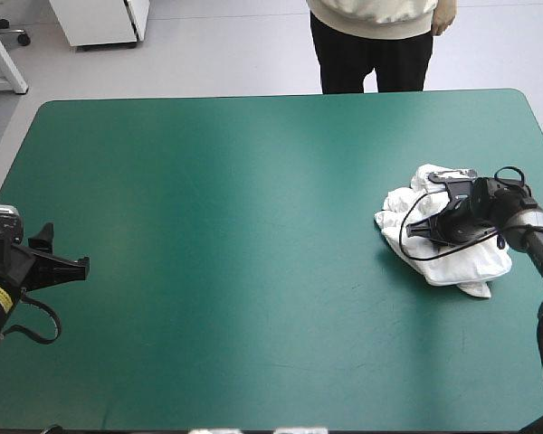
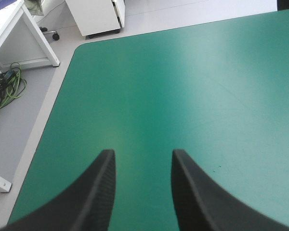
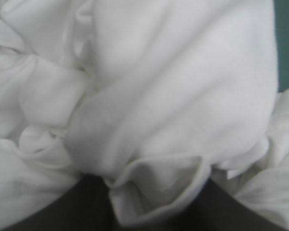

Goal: Fold the cloth

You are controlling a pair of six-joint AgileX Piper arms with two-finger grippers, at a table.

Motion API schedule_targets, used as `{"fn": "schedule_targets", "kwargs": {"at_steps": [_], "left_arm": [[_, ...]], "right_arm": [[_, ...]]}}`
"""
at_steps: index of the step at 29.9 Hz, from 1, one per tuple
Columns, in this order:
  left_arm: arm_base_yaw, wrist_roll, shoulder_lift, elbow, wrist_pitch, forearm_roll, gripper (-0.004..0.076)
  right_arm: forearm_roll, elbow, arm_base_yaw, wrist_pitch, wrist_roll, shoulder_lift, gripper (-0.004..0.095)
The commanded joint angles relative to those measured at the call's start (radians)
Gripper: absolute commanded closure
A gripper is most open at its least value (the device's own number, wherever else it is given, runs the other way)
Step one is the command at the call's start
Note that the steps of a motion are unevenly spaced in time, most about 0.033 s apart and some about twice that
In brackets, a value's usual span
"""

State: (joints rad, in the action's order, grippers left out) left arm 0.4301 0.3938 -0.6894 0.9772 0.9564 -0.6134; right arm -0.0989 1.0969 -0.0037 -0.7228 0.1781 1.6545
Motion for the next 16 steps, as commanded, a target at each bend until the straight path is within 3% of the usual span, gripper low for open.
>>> {"fn": "schedule_targets", "kwargs": {"at_steps": [1, 8, 16], "left_arm": [[0.007, 0.013, 0.001, 0.023, -0.082, 0.002, 0.0437], [0.007, 0.013, 0.001, 0.023, -0.086, 0.020, 0.0437], [0.007, 0.015, 0.001, 0.023, -0.114, 0.039, 0.0437]], "right_arm": [[0.004, 0.024, -0.005, 0.021, 0.030, -0.005, 0.0914], [-0.089, 0.032, 0.035, 0.007, 0.098, -0.020, 0.0919], [-0.096, 0.102, 0.295, -0.049, 0.096, -0.024, 0.0919]]}}
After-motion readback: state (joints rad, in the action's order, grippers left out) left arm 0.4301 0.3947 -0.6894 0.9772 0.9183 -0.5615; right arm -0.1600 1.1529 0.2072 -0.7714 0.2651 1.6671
